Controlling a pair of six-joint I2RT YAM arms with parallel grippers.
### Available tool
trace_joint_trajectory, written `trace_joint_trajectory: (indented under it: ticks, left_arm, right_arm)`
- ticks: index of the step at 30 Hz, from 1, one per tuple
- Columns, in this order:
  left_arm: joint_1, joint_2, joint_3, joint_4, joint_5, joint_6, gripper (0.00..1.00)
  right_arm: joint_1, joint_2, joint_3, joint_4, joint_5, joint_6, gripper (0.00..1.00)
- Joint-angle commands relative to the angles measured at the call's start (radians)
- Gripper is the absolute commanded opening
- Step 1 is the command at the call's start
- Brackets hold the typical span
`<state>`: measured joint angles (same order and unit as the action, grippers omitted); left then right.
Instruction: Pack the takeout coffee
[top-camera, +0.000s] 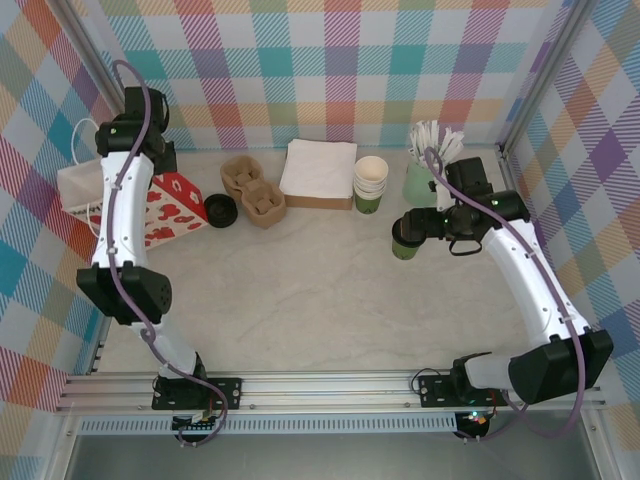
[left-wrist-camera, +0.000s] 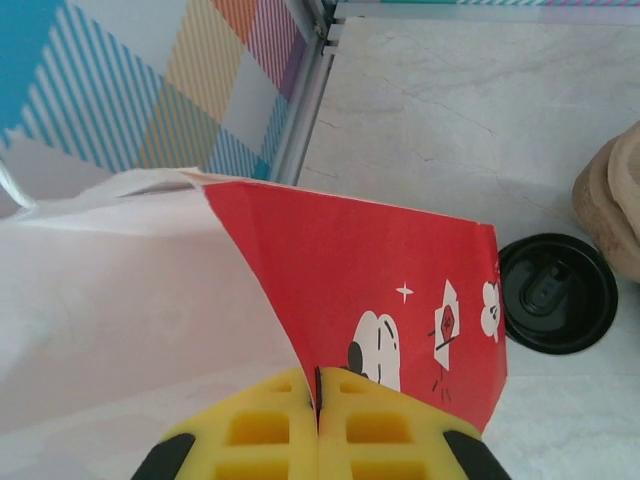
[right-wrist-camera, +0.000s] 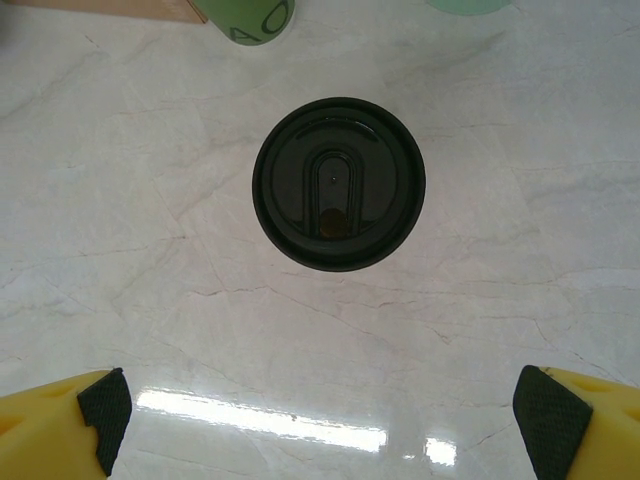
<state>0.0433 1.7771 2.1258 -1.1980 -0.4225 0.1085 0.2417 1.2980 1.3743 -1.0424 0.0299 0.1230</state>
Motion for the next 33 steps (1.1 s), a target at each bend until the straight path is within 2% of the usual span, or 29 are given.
trace_joint_trajectory:
  ticks: [1,7,11,24,33]
  left_arm:
    - [-0.047,-0.090,-0.044,0.030,-0.060,0.051,0.00]
    - [-0.163,-0.192,-0.083,0.025,-0.123,0.098,0.00]
    - [-0.277,-0.250,-0.084,0.013,-0.138,0.124,0.00]
    - [-0.747,-0.328,-0.106,-0.149,-0.156,0.114,0.00]
    - [-1.077,-0.241,-0.153,-0.146,-0.109,0.096,0.00]
  right_arm:
    - [-0.004,-0.036,-0.001,0.008,-0.030,0.018,1.00]
    - [-0.004,-0.051,0.009,0.005,-0.045,0.027,1.00]
    - [-0.004,-0.065,0.009,0.013,-0.063,0.041,1.00]
    - [-0.004,-0.079,0.003,0.006,-0.075,0.054,1.00]
    - [-0.004,-0.074,-0.009,0.004,-0.053,0.067,1.00]
